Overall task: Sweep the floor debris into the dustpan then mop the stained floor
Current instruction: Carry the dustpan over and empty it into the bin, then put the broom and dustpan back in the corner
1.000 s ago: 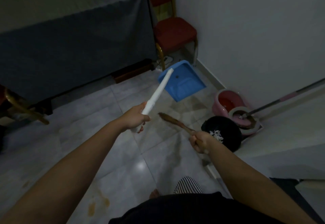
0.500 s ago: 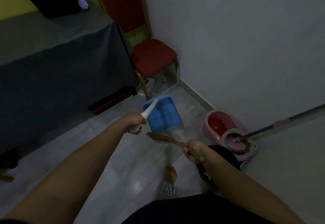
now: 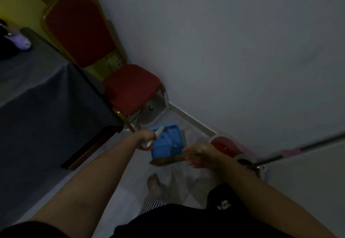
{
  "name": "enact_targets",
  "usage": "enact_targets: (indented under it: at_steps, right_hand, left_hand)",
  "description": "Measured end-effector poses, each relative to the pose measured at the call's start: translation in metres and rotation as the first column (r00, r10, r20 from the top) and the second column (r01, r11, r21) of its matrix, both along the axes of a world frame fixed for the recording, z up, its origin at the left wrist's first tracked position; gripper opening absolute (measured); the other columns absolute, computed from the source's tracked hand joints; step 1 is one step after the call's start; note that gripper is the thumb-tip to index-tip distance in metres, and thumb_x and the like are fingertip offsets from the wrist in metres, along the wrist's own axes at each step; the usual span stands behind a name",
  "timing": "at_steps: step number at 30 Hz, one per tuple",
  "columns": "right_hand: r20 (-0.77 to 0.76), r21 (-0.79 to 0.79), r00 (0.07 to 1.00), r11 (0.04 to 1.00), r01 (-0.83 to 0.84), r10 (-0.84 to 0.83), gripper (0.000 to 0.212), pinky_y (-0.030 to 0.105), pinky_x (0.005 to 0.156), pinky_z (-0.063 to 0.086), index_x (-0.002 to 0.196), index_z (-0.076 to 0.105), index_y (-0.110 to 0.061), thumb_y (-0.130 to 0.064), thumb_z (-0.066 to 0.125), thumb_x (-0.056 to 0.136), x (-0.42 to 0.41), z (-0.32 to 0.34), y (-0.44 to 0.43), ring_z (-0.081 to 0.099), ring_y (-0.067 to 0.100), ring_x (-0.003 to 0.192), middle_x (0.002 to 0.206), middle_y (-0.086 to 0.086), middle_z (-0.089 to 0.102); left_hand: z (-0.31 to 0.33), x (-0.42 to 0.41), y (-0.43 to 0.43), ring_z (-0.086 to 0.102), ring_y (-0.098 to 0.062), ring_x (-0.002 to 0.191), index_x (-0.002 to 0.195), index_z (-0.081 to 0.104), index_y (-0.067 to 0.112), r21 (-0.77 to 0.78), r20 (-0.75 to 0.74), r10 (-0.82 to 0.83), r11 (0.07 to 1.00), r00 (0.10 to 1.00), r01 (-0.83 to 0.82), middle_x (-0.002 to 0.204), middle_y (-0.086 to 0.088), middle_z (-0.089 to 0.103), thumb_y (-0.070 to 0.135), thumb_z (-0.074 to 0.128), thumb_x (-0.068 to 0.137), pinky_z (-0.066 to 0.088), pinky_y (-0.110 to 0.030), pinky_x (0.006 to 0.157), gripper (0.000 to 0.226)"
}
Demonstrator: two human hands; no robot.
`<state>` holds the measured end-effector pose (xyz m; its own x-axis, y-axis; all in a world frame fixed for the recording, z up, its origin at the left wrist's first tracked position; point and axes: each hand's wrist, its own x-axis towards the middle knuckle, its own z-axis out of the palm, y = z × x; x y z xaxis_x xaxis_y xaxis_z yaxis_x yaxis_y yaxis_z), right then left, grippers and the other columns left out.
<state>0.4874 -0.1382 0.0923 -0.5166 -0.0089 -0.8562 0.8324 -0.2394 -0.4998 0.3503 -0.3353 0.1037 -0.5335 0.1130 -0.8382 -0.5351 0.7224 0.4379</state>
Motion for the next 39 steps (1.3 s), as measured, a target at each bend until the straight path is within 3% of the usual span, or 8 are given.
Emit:
enact_targets:
  at_steps: [4, 9, 14, 19, 25, 30, 37, 39]
  right_hand:
    - [-0.131, 0.368, 0.951, 0.905, -0.214, 0.279, 0.024, 0.023, 0.061, 0.053, 0.115, 0.060, -0.014, -0.013, 0.060, 0.091, -0.054, -0.005, 0.018, 0.064, 0.012, 0.070, 0.095, 0.008, 0.068]
    - [-0.115, 0.757, 0.933, 0.639, -0.139, 0.340, 0.028, 0.034, 0.091, 0.052, 0.117, 0.068, -0.013, -0.014, 0.056, 0.091, -0.102, -0.013, 0.037, 0.065, 0.027, 0.105, 0.115, 0.013, 0.068]
    - [-0.022, 0.793, 0.965, 0.592, -0.143, 0.263, 0.022, 0.027, 0.070, 0.043, 0.087, 0.066, -0.014, -0.023, 0.048, 0.097, -0.142, -0.015, 0.053, 0.066, 0.031, 0.096, 0.104, 0.016, 0.070]
    - [-0.058, 0.781, 0.993, 0.624, -0.020, 0.104, 0.028, 0.037, 0.084, 0.055, 0.104, 0.070, -0.005, -0.025, 0.052, 0.095, -0.165, -0.020, 0.078, 0.068, 0.025, 0.092, 0.101, 0.011, 0.072]
    - [-0.080, 0.806, 0.996, 0.586, 0.084, -0.031, 0.027, 0.028, 0.067, 0.048, 0.097, 0.071, -0.004, -0.024, 0.054, 0.094, -0.196, -0.031, 0.128, 0.068, 0.026, 0.085, 0.093, 0.012, 0.072]
    - [-0.061, 0.778, 0.996, 0.622, 0.084, -0.058, 0.028, 0.032, 0.070, 0.049, 0.098, 0.070, 0.001, -0.022, 0.055, 0.093, -0.222, -0.042, 0.174, 0.067, 0.030, 0.088, 0.095, 0.016, 0.070]
    - [-0.105, 0.781, 0.990, 0.609, 0.142, -0.096, 0.027, 0.031, 0.082, 0.052, 0.110, 0.069, -0.004, -0.018, 0.054, 0.092, -0.231, -0.053, 0.223, 0.066, 0.025, 0.096, 0.108, 0.012, 0.070]
    - [-0.108, 0.788, 0.988, 0.596, 0.153, -0.111, 0.028, 0.029, 0.081, 0.052, 0.113, 0.068, -0.006, -0.020, 0.053, 0.094, -0.231, -0.055, 0.231, 0.066, 0.024, 0.096, 0.107, 0.011, 0.070]
  left_hand:
    - [-0.015, -0.062, 0.034, 0.057, -0.017, 0.074, 0.128, 0.043, 0.009, 0.011, 0.039, -0.095, 0.995, 0.995, 0.095, 0.090, -0.010, 0.053, 0.019, 0.053, 0.096, 0.048, -0.021, 0.051, 0.035]
    - [-0.029, -0.134, 0.080, 0.055, -0.014, 0.062, 0.114, 0.044, 0.007, 0.013, 0.137, -0.250, 0.968, 0.959, 0.250, 0.083, -0.011, 0.057, 0.021, 0.052, 0.096, 0.047, -0.017, 0.040, 0.024]
    - [-0.044, -0.177, 0.127, 0.057, -0.015, 0.069, 0.109, 0.044, 0.009, 0.059, 0.158, -0.321, 0.947, 0.934, 0.316, 0.105, -0.014, 0.055, 0.019, 0.054, 0.093, 0.049, -0.021, 0.050, 0.022]
    - [-0.062, -0.203, 0.176, 0.060, -0.022, 0.085, 0.087, 0.049, 0.011, 0.058, 0.219, -0.377, 0.926, 0.900, 0.374, 0.088, -0.011, 0.052, 0.020, 0.056, 0.090, 0.046, -0.018, 0.043, 0.012]
    - [-0.068, -0.226, 0.253, 0.048, -0.023, 0.072, 0.072, 0.039, 0.015, 0.014, 0.206, -0.528, 0.843, 0.824, 0.537, 0.075, -0.009, 0.040, 0.016, 0.050, 0.093, 0.036, -0.028, 0.056, 0.024]
    - [-0.080, -0.251, 0.305, 0.055, -0.024, 0.081, 0.092, 0.047, 0.011, -0.041, 0.232, -0.584, 0.793, 0.778, 0.607, 0.087, -0.012, 0.050, 0.019, 0.052, 0.093, 0.038, -0.025, 0.050, 0.009]
    - [-0.099, -0.265, 0.361, 0.056, -0.023, 0.071, 0.083, 0.050, 0.009, -0.038, 0.244, -0.521, 0.838, 0.818, 0.545, 0.084, -0.010, 0.052, 0.027, 0.056, 0.094, 0.047, -0.027, 0.053, 0.022]
    - [-0.099, -0.271, 0.374, 0.059, -0.026, 0.075, 0.105, 0.059, 0.000, -0.014, 0.127, -0.633, 0.768, 0.763, 0.640, 0.097, -0.014, 0.058, 0.027, 0.057, 0.094, 0.050, -0.030, 0.060, 0.029]
